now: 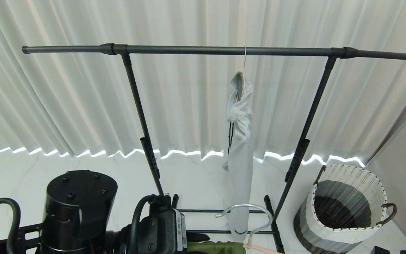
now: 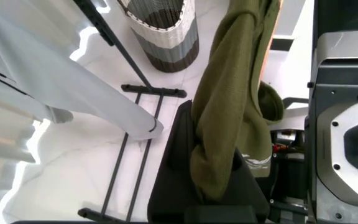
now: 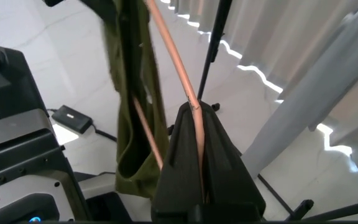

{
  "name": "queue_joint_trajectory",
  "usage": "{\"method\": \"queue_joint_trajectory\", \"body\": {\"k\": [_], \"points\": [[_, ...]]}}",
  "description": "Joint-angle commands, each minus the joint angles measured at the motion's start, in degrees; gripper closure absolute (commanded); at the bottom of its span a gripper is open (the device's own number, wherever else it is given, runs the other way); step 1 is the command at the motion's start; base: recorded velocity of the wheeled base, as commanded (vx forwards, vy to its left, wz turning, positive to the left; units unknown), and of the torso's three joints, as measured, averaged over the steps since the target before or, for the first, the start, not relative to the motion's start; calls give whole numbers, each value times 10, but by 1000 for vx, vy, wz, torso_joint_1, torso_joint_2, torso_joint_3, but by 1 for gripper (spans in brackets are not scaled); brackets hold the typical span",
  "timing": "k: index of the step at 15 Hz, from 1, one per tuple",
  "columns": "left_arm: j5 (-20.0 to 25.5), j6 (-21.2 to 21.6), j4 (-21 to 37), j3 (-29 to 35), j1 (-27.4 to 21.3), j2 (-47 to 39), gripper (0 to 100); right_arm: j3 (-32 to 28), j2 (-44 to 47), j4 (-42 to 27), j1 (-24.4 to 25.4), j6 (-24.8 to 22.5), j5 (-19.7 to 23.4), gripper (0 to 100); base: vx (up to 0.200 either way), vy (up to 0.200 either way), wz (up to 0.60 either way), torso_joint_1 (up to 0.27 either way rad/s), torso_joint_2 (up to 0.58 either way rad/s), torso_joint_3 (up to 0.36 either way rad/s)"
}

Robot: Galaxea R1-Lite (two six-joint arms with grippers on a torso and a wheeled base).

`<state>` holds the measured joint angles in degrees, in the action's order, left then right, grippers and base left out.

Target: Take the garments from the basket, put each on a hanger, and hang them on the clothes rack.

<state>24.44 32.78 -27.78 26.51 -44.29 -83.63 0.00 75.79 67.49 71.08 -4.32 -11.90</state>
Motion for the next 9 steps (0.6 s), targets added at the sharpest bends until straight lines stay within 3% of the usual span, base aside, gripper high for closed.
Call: {"method": "queue_joint_trajectory", "body": {"k": [1, 5, 6, 9], "points": [[0, 0, 0, -3, 0, 0, 100, 0, 0, 1, 0, -1, -1, 100, 0, 0, 0, 0, 0, 0], [-2, 7, 0, -9, 0, 0, 100, 0, -2, 1, 0, -2, -1, 100, 0, 0, 0, 0, 0, 0], [-3, 13, 0, -9, 1, 0, 100, 0, -2, 1, 0, -3, -1, 0, 0, 0, 0, 0, 0, 0], [-4, 15, 0, -11, 2, 0, 100, 0, -2, 1, -1, -10, -7, 0, 0, 0, 0, 0, 0, 0]]}}
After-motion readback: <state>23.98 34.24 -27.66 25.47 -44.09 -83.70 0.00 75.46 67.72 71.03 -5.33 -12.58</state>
